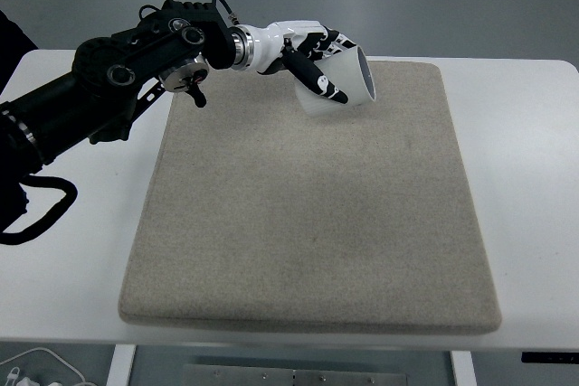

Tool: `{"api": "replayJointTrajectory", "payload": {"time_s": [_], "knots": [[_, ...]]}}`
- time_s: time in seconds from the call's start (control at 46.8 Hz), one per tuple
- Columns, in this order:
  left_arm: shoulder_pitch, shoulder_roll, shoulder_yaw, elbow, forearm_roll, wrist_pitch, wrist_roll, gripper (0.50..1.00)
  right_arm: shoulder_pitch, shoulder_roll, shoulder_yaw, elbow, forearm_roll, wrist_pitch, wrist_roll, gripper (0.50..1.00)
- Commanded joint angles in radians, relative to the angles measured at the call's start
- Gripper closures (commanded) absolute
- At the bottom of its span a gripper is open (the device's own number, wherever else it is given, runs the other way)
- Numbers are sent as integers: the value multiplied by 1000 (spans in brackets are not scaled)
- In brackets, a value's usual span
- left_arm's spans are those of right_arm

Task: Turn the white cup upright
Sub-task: 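Lift the cup with the left hand and rotate it opening-up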

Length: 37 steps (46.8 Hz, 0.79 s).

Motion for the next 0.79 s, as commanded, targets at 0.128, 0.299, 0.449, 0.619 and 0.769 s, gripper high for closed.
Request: {"api": "replayJointTrajectory", "payload": {"time_s": [0.128,0.299,0.449,0.619,0.769], "knots": [[31,43,-50,3,-121,-7,-61,924,0,0,0,0,0,0,0,570],[75,55,-153,3,-126,-8,-118,922,0,0,0,0,0,0,0,570],[147,55,-239,1,-124,-8,-145,924,0,0,0,0,0,0,0,570],[199,55,-258,3,-127,-1,-219,928,0,0,0,0,0,0,0,570],[249,52,-297,17,-141,3,-273,928,0,0,0,0,0,0,0,570]]}}
